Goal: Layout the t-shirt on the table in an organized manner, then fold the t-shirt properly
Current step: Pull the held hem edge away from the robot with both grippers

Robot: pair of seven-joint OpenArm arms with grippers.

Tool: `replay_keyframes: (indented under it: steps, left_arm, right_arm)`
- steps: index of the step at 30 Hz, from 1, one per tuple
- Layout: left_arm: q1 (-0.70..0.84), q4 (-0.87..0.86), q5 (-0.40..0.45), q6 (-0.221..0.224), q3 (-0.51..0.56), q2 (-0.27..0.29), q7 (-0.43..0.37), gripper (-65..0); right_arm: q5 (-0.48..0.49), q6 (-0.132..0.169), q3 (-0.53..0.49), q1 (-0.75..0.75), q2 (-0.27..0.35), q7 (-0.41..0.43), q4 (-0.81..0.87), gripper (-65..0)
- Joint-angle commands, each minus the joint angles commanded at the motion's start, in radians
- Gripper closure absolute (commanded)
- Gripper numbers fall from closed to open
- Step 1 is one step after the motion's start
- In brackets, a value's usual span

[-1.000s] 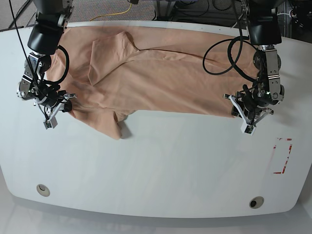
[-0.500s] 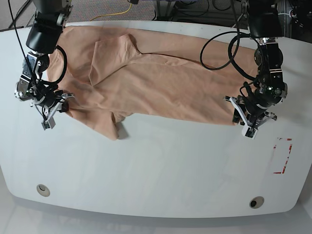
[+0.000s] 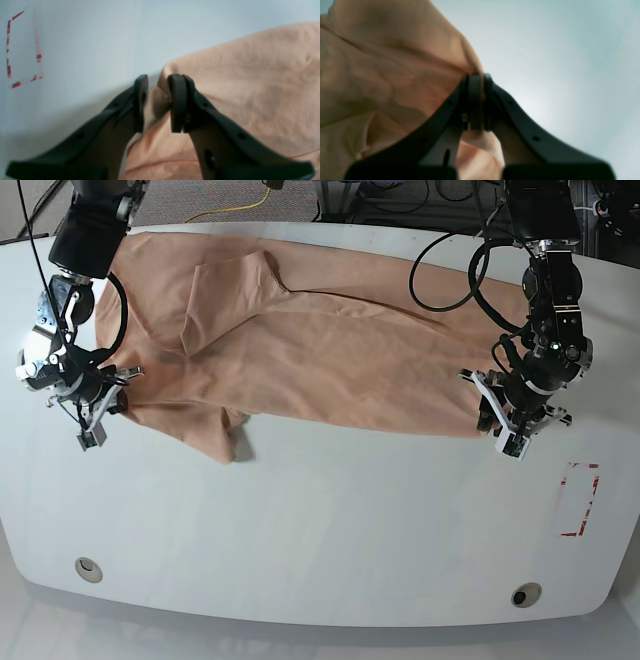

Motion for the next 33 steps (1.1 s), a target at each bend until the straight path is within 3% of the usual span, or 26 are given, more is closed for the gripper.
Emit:
replay_keyframes:
  steps: [14,21,33]
  left_arm:
    - [0.058,0.026,-0.002,-0.003,-0.092,-0.002,0.000,-13.1]
    - [0.087,0.032,0.000,-0.003,-0.121,-0.002,0.003,-13.2]
    - [0.123,0.037,0.002,-0.003,-0.133,-0.035,0.003,-13.3]
  right_arm:
    - [0.035,0.000,0.058,-0.158,-0.009,-0.126,0.259,0.0]
    - [0.124,0.000,0.060,-0.269,-0.009,-0.133,0.325,0.0]
    - [0.141,0.000,0.058,-0.341,-0.057,-0.132,0.350,0.0]
